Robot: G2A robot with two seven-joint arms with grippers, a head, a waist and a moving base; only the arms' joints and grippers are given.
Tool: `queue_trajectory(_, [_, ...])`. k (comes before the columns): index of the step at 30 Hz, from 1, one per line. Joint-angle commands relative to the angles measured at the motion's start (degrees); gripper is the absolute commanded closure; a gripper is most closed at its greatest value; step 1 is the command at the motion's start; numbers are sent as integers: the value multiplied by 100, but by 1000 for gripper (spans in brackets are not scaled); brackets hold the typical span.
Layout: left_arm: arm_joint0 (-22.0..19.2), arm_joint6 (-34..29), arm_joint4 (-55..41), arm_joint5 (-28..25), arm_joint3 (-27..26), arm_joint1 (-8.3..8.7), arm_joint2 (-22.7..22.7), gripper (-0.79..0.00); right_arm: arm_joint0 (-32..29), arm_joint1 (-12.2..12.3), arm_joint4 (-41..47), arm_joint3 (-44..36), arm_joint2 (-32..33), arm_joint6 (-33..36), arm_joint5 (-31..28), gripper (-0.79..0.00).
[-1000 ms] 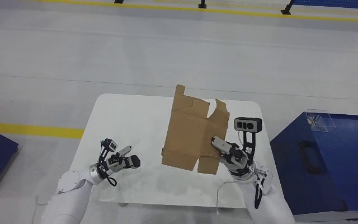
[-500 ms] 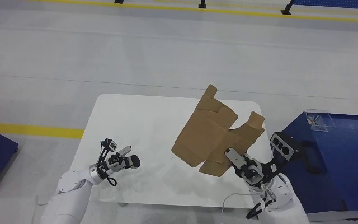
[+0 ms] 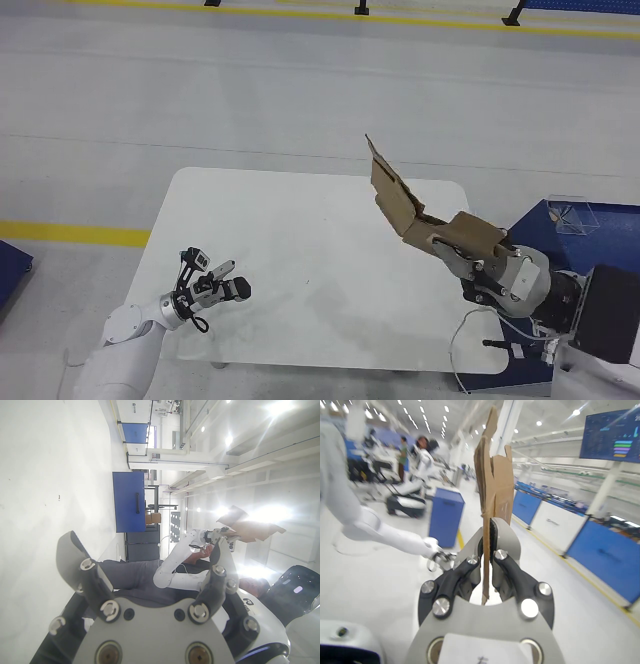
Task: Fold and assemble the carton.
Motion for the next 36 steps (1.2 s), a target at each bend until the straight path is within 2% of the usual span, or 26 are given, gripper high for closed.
queue_trajectory(1, [0,0,0,0,0,0,0,-785,138,107,-1654,2,-72,-808,0,0])
queue_trajectory(7, [0,0,0,0,0,0,0,-785,298,464,-5435,2,-186,-3674,0,0])
queue_trajectory(9, [0,0,0,0,0,0,0,-785,313,572,-6769,2,-268,-4772,327,0])
queue_trajectory(11, [0,0,0,0,0,0,0,-785,159,664,-7889,2,-376,-5637,922,0])
queue_trajectory(12, [0,0,0,0,0,0,0,-785,-33,730,-8701,2,-435,-6251,1533,0])
queue_trajectory(14, [0,0,0,0,0,0,0,-785,-321,819,-10027,2,-474,-6880,2612,0])
queue_trajectory(16, [0,0,0,0,0,0,0,-785,-630,857,-10858,2,-570,-7143,3638,0])
queue_trajectory(19, [0,0,0,0,0,0,0,-785,-954,867,-11595,2,-789,-7133,4892,0])
queue_trajectory(23, [0,0,0,0,0,0,0,-785,-1227,865,-11702,2,-1057,-7088,5443,0])
queue_trajectory(25, [0,0,0,0,0,0,0,-785,-1233,868,-11552,2,-1082,-7068,5437,0])
queue_trajectory(27, [0,0,0,0,0,0,0,-785,-1210,870,-10970,2,-1075,-7129,5112,0])
queue_trajectory(30, [0,0,0,0,0,0,0,-785,-1068,874,-9217,2,-826,-7263,3888,0])
queue_trajectory(34, [0,0,0,0,0,0,0,-785,-1066,870,-5942,42,-372,-7139,1707,0])
queue_trajectory(36, [0,0,0,0,0,0,0,-785,-1061,879,-4203,480,-385,-7019,659,0])
